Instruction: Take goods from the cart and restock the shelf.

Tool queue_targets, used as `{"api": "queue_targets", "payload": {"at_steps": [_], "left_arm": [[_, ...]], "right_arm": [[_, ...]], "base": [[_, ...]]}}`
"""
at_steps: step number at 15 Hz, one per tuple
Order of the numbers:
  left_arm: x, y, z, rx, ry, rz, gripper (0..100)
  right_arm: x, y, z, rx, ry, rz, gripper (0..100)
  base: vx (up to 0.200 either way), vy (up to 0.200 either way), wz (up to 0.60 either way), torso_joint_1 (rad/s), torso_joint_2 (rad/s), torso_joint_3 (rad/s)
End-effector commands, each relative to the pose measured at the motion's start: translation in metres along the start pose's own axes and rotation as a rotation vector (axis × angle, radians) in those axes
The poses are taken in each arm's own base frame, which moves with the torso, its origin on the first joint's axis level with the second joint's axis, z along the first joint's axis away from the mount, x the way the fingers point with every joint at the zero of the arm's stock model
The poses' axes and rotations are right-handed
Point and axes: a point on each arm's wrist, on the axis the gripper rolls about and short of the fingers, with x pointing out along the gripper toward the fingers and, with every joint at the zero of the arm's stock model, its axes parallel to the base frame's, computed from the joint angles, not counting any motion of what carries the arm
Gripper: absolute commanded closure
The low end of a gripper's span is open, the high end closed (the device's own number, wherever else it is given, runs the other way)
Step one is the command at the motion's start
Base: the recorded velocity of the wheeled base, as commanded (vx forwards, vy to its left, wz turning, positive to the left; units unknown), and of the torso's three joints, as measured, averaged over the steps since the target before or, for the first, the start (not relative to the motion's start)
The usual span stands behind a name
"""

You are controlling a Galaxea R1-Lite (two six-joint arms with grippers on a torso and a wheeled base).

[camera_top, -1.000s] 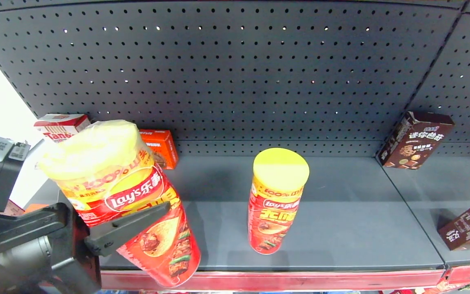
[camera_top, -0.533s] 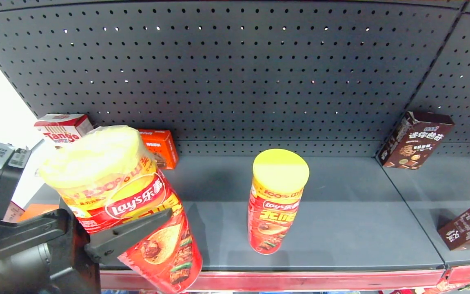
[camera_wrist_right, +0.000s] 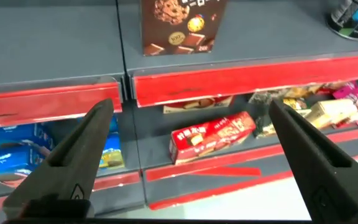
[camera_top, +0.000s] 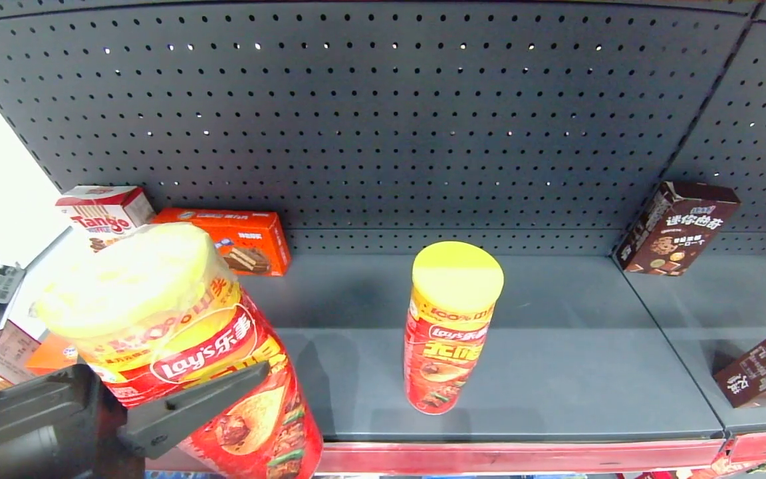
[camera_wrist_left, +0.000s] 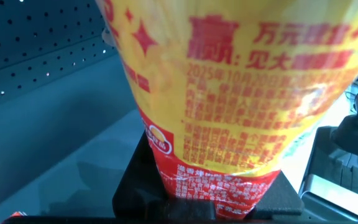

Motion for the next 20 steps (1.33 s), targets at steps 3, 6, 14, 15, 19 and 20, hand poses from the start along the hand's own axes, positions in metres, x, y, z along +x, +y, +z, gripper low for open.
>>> {"api": "queue_targets", "payload": {"at_steps": [3, 6, 14, 15, 19, 20], "left_arm": [[0.0, -0.001, 0.0, 0.001, -0.003, -0.005, 100], [-0.001, -0.001, 0.001, 0.003, -0.006, -0.006, 100], [0.002, -0.005, 0.0, 0.002, -0.002, -0.036, 100], [0.002, -0.006, -0.001, 0.001, 0.002, -0.039, 100], [0.013, -0.004, -0.005, -0.014, 0.036, -0.052, 100], [0.019, -0.001, -0.004, -0.011, 0.044, -0.054, 100]], "right_arm": [[0.002, 0.002, 0.001, -0.004, 0.037, -0.068, 0], [-0.006, 0.0, -0.002, 0.028, -0.057, -0.081, 0], [-0.009, 0.009, -0.01, 0.015, -0.115, 0.286, 0], [-0.009, 0.009, -0.01, 0.032, -0.111, 0.281, 0], [-0.009, 0.009, -0.01, 0.034, -0.111, 0.283, 0], [-0.009, 0.009, -0.01, 0.034, -0.111, 0.283, 0]], "base": [[0.0, 0.0, 0.0, 0.0, 0.0, 0.0], [0.0, 0.0, 0.0, 0.0, 0.0, 0.0], [0.0, 0.0, 0.0, 0.0, 0.0, 0.0], [0.0, 0.0, 0.0, 0.0, 0.0, 0.0], [0.0, 0.0, 0.0, 0.0, 0.0, 0.0], [0.0, 0.0, 0.0, 0.0, 0.0, 0.0]]}}
